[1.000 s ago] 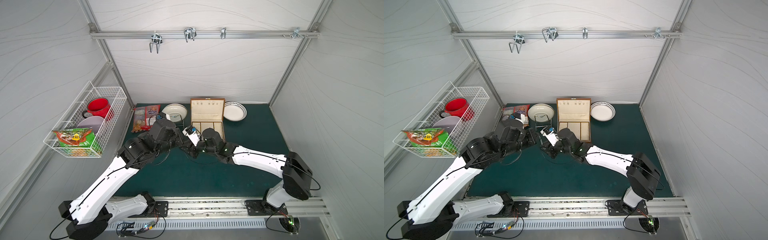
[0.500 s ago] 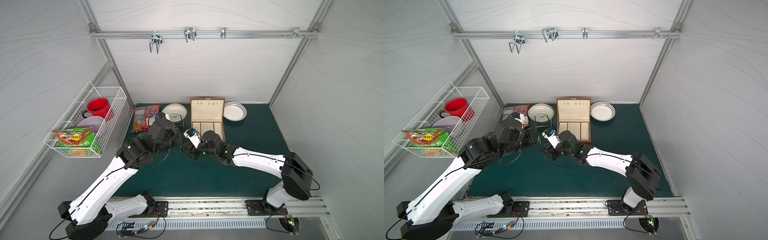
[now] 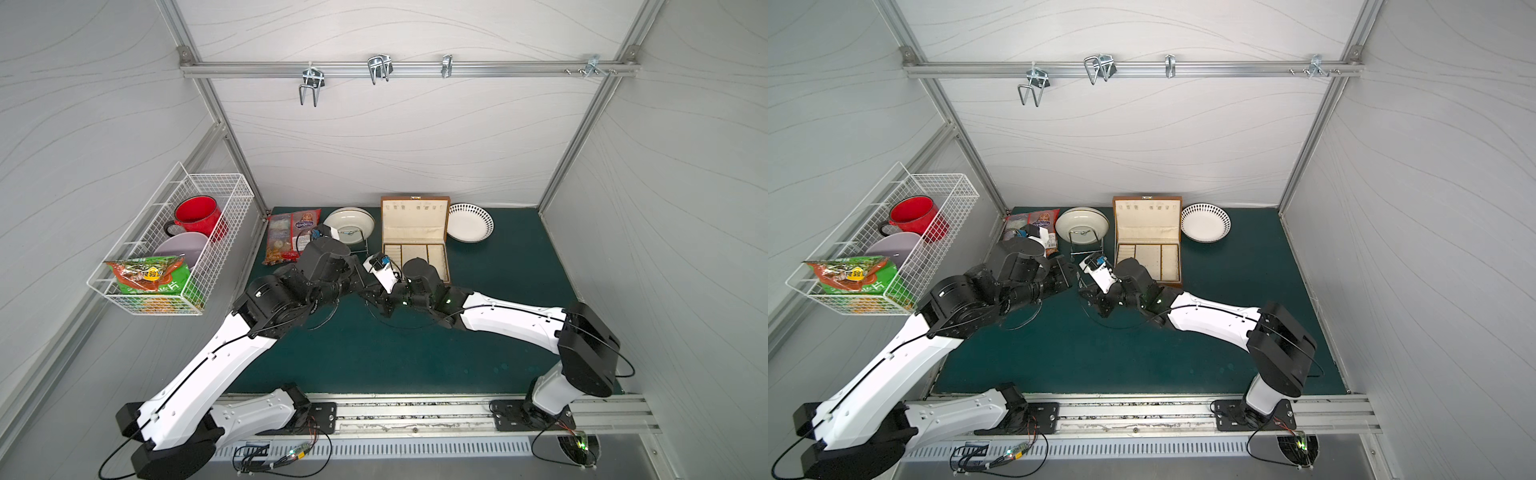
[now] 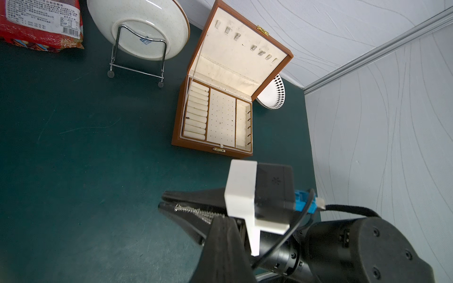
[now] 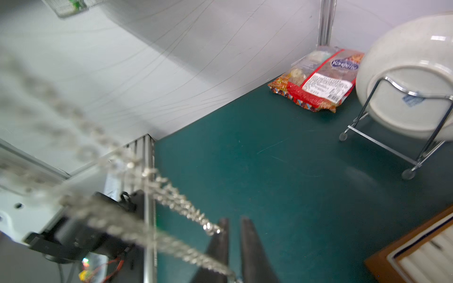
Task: Put jewelry chain into jewelry box
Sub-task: Pick up the necklace from the center of the board.
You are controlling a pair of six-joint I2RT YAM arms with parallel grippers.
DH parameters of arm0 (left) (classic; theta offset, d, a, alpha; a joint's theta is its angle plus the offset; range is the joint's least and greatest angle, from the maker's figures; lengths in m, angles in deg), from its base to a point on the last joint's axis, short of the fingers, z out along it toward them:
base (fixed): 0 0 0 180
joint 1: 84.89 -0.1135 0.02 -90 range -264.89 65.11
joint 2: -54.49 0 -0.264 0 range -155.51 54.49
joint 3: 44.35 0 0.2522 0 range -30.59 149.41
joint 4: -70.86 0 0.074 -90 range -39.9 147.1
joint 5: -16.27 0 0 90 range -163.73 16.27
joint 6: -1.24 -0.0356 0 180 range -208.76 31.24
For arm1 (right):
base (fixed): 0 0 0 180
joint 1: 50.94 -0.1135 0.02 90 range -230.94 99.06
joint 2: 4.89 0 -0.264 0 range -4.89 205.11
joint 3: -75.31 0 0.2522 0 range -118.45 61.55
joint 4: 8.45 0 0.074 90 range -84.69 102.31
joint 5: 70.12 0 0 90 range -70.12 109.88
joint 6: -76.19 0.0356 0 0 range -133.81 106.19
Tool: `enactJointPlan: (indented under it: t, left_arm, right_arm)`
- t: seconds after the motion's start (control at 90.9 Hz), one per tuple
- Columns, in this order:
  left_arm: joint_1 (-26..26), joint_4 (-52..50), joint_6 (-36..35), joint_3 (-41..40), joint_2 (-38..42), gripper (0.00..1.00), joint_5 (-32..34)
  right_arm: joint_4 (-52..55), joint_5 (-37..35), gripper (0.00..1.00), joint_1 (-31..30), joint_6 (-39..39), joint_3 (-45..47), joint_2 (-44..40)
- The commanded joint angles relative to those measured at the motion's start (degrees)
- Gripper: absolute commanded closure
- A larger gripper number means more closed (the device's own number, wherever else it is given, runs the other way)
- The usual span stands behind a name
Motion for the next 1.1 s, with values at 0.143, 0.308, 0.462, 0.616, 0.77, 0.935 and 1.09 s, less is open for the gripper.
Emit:
enactJointPlan:
  t: [0.143,0.308,0.462,0.616,0.77,0.935,1.09]
  left_arm:
    - [0.09,-0.43,-0.9,2.0,0.93,1.0,3.14]
    - [-0.82,-0.74,-1.81,0.37,1.46,1.0,4.68]
    - [-4.48,1.5,-0.85,-3.97,2.89,1.0,-0.27]
    - [-6.54,5.23,0.05,-8.55,4.54,1.0,-3.7]
    - [-7.27,8.45,1.08,-12.47,5.72,1.0,-7.03]
    - [-8.94,12.78,2.61,-17.16,7.78,1.0,-11.09]
    - [-9.9,15.35,3.47,-19.82,9.03,0.98,-13.54]
  right_arm:
    - [0.78,-0.01,1.0,-0.52,-0.42,0.0,-1.73]
    - [5.53,-0.28,1.0,-0.43,-1.34,2.31,-6.73]
    - [10.74,-0.37,1.0,-0.52,-2.25,3.86,-11.92]
    - [18.83,-0.3,1.0,-0.48,-3.84,1.74,-15.16]
    - [27.3,0.53,1.0,-0.5,-4.8,-3.18,-15.05]
    - [35.31,5.61,1.0,-0.44,-5.71,-8.77,-14.02]
    - [38.5,11.38,1.0,0.11,-5.02,-11.96,-12.86]
